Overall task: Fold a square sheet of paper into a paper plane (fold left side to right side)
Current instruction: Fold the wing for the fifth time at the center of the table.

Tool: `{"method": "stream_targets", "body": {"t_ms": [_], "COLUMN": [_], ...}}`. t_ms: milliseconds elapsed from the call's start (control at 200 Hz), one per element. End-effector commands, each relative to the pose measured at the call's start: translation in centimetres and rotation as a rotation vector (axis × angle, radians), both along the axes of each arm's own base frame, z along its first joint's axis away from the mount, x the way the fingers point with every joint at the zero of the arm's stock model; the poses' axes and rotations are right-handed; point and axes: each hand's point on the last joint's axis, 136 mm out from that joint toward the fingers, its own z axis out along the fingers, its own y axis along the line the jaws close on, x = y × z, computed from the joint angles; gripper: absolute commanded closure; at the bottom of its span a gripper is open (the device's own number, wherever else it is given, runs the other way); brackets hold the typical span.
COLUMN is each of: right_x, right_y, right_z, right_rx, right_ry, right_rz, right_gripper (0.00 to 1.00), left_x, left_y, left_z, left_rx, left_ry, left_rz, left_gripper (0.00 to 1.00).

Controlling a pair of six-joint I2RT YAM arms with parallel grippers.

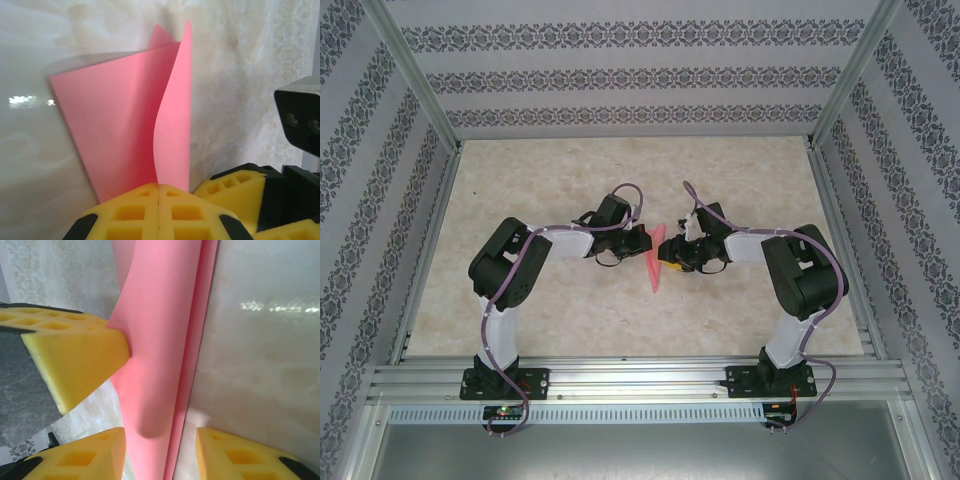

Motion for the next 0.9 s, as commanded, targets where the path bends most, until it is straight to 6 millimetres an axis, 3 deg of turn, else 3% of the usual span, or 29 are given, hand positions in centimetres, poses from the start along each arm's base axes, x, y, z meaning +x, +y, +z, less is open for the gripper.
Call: {"method": "stream_targets", "body": {"t_ms": [0, 639, 819, 894], "right_x": [-0.4, -0.5, 1.7, 3.0], "right_y": [0.1, 0.1, -0.9, -1.9], "right_z": [-0.6, -0.7, 2.2, 3.4], "right_rx": [-0.035, -0.035, 0.053, 0.086], "right_ry": [-0.017, -0.011, -0.07, -0.085], "right_rz": [0.024, 0.032, -0.047, -0.091], "right_gripper": [0.58, 0.58, 0.61, 0.68], "left_x": [1.0, 2.0, 2.0, 2.0], "left_y": [0.9, 0.7, 0.6, 0.6], "left_z": [-0.8, -1.2, -1.0, -0.9], "left_rx": [0.042, 0.032, 0.027, 0.025], "left_ry": [-0.016, -0.023, -0.025, -0.029], "left_rz": [0.011, -0.005, -0.014, -0.017], "left_gripper": [0.96, 0.95, 0.95, 0.95]}}
